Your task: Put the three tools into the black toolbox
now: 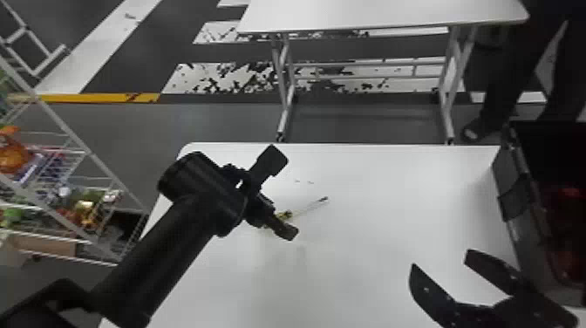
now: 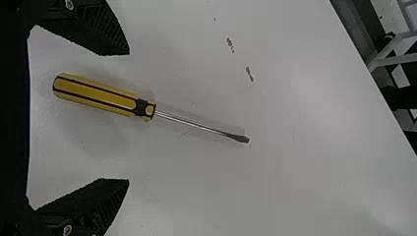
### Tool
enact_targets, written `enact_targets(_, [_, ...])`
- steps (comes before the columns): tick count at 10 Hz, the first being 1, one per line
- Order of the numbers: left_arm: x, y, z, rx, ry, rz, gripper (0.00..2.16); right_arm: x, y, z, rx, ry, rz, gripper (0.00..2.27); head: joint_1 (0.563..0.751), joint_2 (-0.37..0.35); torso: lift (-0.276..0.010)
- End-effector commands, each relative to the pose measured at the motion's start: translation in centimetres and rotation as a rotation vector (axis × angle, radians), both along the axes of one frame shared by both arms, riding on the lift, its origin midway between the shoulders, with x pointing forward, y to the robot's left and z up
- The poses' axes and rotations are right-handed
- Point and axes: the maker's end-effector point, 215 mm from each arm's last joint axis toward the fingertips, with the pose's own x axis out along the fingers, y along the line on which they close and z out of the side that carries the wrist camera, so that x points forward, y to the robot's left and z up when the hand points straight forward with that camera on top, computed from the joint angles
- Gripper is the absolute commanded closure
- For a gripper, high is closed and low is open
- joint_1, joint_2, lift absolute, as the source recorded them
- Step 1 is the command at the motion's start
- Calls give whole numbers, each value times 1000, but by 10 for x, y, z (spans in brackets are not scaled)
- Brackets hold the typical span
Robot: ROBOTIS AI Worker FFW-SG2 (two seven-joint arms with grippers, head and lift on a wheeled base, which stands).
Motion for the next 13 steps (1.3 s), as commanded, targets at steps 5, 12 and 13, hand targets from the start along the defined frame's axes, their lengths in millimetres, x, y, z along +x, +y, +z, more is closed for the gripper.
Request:
enact_targets(5, [6, 1, -2, 47, 10, -29, 147, 6, -3, -2, -1, -2, -7, 83, 695, 141, -51])
enact_targets(12, [-10, 22, -3, 108, 94, 8, 873, 7, -4, -2, 6, -2, -9, 80, 695, 171, -51])
enact_targets(13, [-12, 26, -4, 119, 103, 21, 1244, 5, -6, -2, 15, 3, -14, 80, 695, 174, -51])
